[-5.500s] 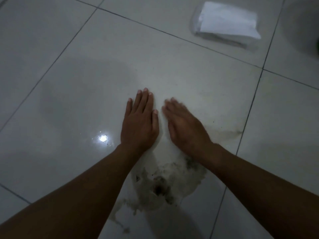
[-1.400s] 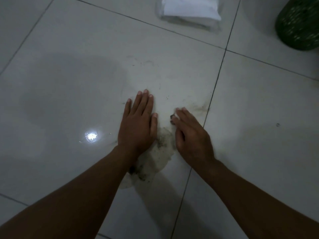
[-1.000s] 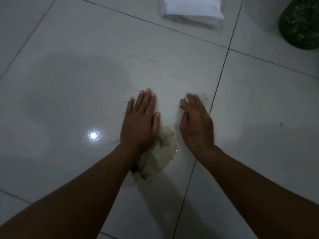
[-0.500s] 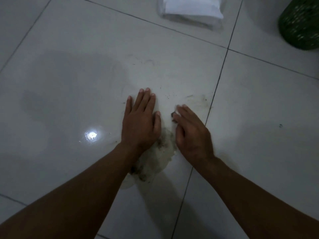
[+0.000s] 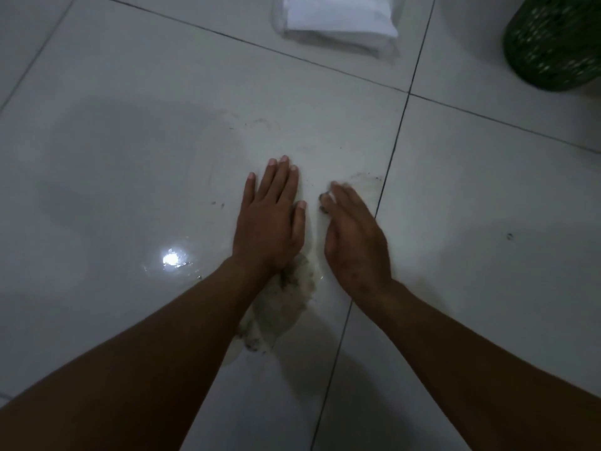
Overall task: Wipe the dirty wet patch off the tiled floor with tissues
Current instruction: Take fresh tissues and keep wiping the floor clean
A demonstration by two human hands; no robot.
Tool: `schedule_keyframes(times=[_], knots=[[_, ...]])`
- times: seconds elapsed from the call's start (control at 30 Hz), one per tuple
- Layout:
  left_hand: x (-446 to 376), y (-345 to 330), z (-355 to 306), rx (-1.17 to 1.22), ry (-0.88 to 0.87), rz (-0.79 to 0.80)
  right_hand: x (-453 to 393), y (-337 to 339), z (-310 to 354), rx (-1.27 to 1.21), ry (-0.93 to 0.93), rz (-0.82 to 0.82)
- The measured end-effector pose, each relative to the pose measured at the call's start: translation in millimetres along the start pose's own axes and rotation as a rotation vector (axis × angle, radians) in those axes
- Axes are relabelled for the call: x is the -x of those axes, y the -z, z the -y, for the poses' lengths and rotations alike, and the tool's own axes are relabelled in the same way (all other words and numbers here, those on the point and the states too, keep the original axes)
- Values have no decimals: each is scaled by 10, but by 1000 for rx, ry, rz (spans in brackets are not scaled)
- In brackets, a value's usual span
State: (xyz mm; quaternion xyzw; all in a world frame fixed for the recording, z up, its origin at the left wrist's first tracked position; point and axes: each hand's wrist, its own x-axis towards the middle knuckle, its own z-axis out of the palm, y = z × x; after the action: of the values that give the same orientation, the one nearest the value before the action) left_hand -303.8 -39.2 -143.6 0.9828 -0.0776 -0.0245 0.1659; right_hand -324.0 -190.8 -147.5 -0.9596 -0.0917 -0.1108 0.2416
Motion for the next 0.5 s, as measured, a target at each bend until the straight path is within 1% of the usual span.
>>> schedule_keyframes(times=[0.07, 0.13, 0.2, 0.23, 0.3, 0.4, 0.47, 0.5], knots=[[5, 34, 22, 19, -14, 11, 68, 15, 43, -10, 86, 16], [36, 92, 56, 41, -31, 21, 95, 38, 70, -22, 119, 62], [95, 164, 88, 59, -20, 31, 98, 90, 107, -70, 99, 97], [124, 189, 93, 76, -5, 33, 88, 119, 130, -125, 51, 111], [193, 251, 91, 103, 32, 25, 21, 241, 246, -295, -123, 128], [245, 398, 52, 151, 80, -20, -177, 416, 421, -568, -541, 164], [244, 541, 0, 215, 133, -47, -290, 475, 475, -833, -786, 191], [238, 627, -32, 246, 161, -61, -340, 511, 500, -961, -878, 205]])
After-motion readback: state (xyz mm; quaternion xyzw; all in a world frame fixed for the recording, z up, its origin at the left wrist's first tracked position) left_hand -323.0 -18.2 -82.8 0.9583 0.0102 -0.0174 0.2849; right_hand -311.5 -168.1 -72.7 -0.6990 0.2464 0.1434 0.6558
